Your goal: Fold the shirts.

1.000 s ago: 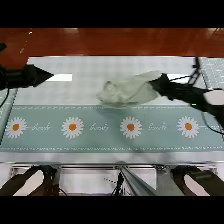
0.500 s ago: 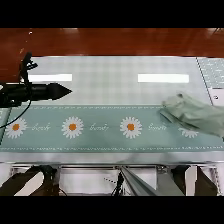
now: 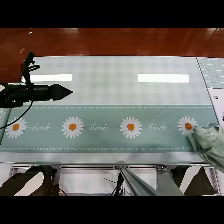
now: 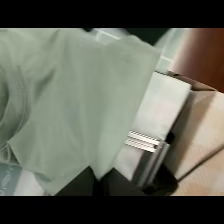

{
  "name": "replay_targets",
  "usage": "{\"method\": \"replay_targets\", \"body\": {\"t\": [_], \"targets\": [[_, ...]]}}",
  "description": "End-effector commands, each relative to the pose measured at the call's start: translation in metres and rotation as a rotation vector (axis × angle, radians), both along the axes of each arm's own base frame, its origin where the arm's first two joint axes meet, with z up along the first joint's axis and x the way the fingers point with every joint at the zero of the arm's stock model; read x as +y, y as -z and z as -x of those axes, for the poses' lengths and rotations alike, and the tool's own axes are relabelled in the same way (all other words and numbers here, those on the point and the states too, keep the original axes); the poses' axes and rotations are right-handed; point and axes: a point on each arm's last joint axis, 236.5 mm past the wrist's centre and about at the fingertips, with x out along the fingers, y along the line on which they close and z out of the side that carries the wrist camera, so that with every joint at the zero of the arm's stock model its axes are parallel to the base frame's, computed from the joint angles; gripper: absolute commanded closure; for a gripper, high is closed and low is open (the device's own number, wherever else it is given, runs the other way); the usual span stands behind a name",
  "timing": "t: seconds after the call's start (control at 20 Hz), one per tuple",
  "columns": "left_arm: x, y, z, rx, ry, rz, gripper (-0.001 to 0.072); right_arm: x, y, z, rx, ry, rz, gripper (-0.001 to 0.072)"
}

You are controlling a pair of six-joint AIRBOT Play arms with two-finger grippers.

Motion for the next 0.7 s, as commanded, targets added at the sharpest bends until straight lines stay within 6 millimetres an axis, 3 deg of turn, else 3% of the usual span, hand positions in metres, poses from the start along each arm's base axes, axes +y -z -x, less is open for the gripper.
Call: {"method": "replay_targets", "body": {"t": [0.0,0.15,0.25,0.5,0.6,0.65], "targets": [[0.01,0.0,-0.004,-0.007,-0.024,-0.005,0.068,-0.006,-0.01,0.045,0.172,0.072,0.041,0.0693],[0.025,0.0,-0.011,-0.012,-0.07,-0.008,0.068,-0.001,-0.013,0.062,0.237,0.104,0.026,0.069],[0.033,0.0,-0.013,-0.012,-0.092,-0.008,0.068,0.0,-0.015,0.07,0.27,0.121,0.025,0.0598],[0.038,0.0,-0.015,-0.011,-0.108,-0.007,0.068,0.005,-0.022,0.082,0.311,0.144,0.039,0.0588],[0.039,0.0,-0.015,-0.012,-0.109,-0.008,0.068,0.008,-0.027,0.085,0.308,0.151,0.073,0.0405],[0.038,0.0,-0.015,-0.012,-0.109,-0.008,0.068,0.009,-0.029,0.085,0.304,0.153,0.086,0.0367]]}}
